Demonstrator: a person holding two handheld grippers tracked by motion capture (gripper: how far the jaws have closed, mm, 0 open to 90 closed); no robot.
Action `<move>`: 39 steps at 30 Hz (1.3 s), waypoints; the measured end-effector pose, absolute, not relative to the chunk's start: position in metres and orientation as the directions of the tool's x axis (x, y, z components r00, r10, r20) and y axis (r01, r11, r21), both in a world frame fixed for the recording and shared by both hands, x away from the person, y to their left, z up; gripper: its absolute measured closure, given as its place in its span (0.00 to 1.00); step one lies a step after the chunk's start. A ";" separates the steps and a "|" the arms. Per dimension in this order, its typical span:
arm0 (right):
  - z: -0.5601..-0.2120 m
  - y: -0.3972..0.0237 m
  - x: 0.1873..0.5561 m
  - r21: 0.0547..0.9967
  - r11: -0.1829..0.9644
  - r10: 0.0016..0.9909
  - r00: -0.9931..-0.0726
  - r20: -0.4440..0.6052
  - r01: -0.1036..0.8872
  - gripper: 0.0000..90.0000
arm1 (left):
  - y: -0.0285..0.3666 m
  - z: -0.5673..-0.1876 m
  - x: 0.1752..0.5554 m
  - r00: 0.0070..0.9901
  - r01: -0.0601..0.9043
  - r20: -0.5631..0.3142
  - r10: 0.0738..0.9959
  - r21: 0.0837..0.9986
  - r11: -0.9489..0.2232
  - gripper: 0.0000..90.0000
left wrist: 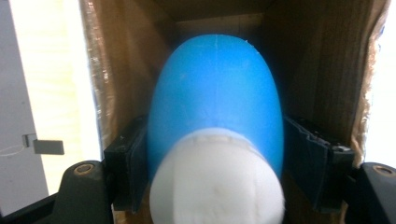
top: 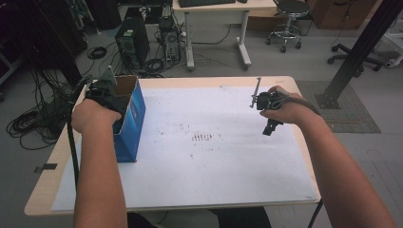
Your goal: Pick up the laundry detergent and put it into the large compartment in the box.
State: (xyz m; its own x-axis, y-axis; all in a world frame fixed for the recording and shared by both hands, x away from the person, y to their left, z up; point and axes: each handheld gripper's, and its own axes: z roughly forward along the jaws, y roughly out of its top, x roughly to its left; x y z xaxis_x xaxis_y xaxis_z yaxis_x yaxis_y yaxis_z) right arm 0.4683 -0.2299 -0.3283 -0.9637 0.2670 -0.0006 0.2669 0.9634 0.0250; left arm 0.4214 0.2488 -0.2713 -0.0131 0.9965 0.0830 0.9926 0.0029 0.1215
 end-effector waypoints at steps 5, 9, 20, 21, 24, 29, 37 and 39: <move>-0.328 -0.231 0.468 0.030 0.963 0.267 -0.964 -0.001 0.267 0.07 | 0.249 -0.264 0.419 -0.024 0.992 0.086 0.996 0.125 0.013 0.31; -0.327 -0.231 0.468 0.032 0.964 0.263 -0.965 -0.002 0.263 0.07 | 0.247 -0.260 0.419 -0.023 0.991 0.089 0.996 0.132 0.011 0.30; -0.326 -0.233 0.467 0.039 0.963 0.266 -0.964 -0.004 0.265 0.07 | 0.247 -0.249 0.415 -0.034 0.989 0.107 0.994 0.149 0.017 0.26; -0.326 -0.234 0.467 0.040 0.963 0.266 -0.964 -0.003 0.266 0.07 | 0.247 -0.247 0.414 -0.033 0.988 0.109 0.993 0.151 0.017 0.25; -0.325 -0.234 0.467 0.041 0.963 0.266 -0.964 -0.005 0.265 0.07 | 0.246 -0.244 0.413 -0.031 0.988 0.111 0.993 0.157 0.014 0.23; -0.324 -0.234 0.466 0.040 0.962 0.269 -0.963 -0.004 0.269 0.07 | 0.244 -0.237 0.411 -0.020 0.985 0.124 0.992 0.174 -0.001 0.20; -0.323 -0.235 0.465 0.043 0.962 0.271 -0.963 -0.005 0.270 0.07 | 0.241 -0.228 0.407 -0.004 0.982 0.124 0.992 0.187 -0.019 0.16; -0.323 -0.235 0.465 0.042 0.963 0.267 -0.964 -0.005 0.266 0.07 | 0.241 -0.226 0.405 -0.001 0.983 0.129 0.992 0.185 -0.023 0.15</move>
State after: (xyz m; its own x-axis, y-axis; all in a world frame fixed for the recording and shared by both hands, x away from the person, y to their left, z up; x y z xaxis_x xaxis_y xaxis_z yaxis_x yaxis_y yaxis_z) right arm 0.4650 -0.2347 -0.3229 -0.9638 0.2666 -0.0048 0.2661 0.9630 0.0415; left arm 0.4055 0.2406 -0.2264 -0.0010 0.9916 0.1293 0.9825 -0.0231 0.1848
